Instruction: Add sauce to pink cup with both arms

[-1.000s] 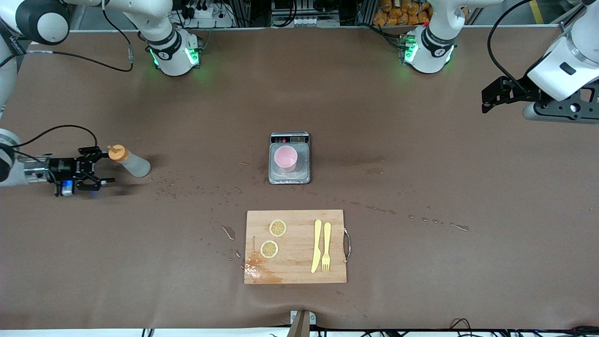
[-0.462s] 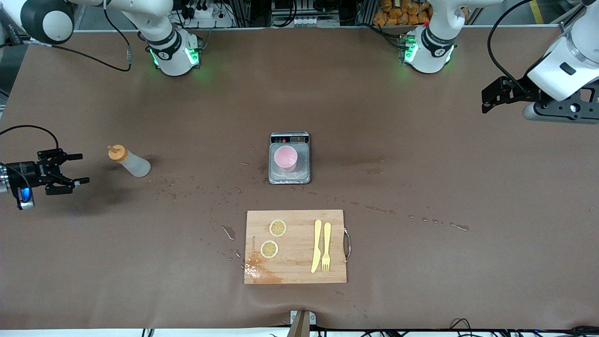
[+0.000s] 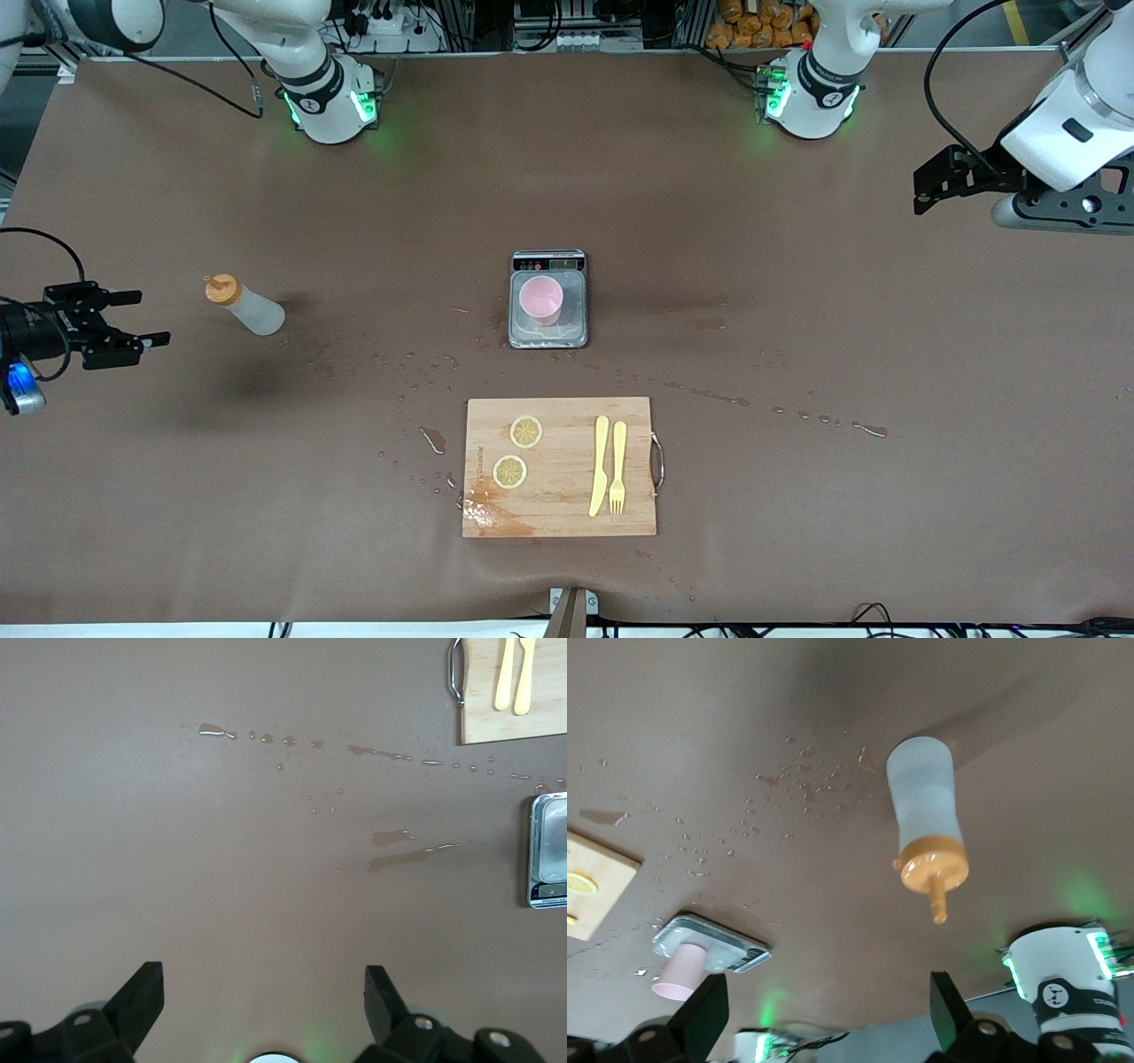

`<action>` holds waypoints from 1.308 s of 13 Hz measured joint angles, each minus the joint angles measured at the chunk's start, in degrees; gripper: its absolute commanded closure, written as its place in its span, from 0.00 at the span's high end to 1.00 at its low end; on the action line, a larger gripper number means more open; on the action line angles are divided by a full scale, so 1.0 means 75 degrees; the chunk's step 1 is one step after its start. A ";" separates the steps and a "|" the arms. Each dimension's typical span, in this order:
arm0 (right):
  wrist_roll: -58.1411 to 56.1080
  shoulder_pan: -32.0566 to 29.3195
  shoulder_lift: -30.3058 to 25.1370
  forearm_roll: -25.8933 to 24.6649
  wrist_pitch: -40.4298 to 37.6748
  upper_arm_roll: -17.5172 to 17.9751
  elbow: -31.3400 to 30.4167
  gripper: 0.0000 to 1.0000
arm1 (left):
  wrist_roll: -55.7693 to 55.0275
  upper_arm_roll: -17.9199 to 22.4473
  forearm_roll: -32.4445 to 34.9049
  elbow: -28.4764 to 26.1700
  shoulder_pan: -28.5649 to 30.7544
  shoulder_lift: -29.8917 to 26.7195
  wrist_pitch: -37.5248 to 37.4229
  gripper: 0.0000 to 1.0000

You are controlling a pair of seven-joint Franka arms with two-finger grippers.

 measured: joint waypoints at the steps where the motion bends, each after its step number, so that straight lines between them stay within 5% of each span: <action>1: 0.0001 0.0307 -0.0182 -0.0079 0.0007 0.0006 0.0027 1.00 | 0.0000 0.0001 0.0000 0.0000 0.0000 0.0000 0.0000 1.00; 4: 0.0003 0.1067 -0.0517 -0.0239 0.0075 0.0009 0.0329 1.00 | 0.0000 0.0004 0.0000 0.0002 0.0001 0.0000 0.0000 1.00; 8: -0.0266 0.1661 -0.1219 -0.1426 0.0646 0.0059 0.0529 1.00 | 0.0000 0.0010 0.0000 0.0011 0.0002 0.0000 0.0000 1.00; 13: -0.1453 0.1676 -0.3120 -0.1955 0.2396 0.0107 -0.1773 1.00 | 0.0000 0.0018 0.0000 0.0012 0.0007 0.0001 0.0000 1.00; 17: -0.1882 0.1689 -0.4196 -0.2982 0.3461 0.0687 -0.2846 1.00 | 0.0000 0.0022 0.0000 0.0013 0.0011 0.0001 0.0000 1.00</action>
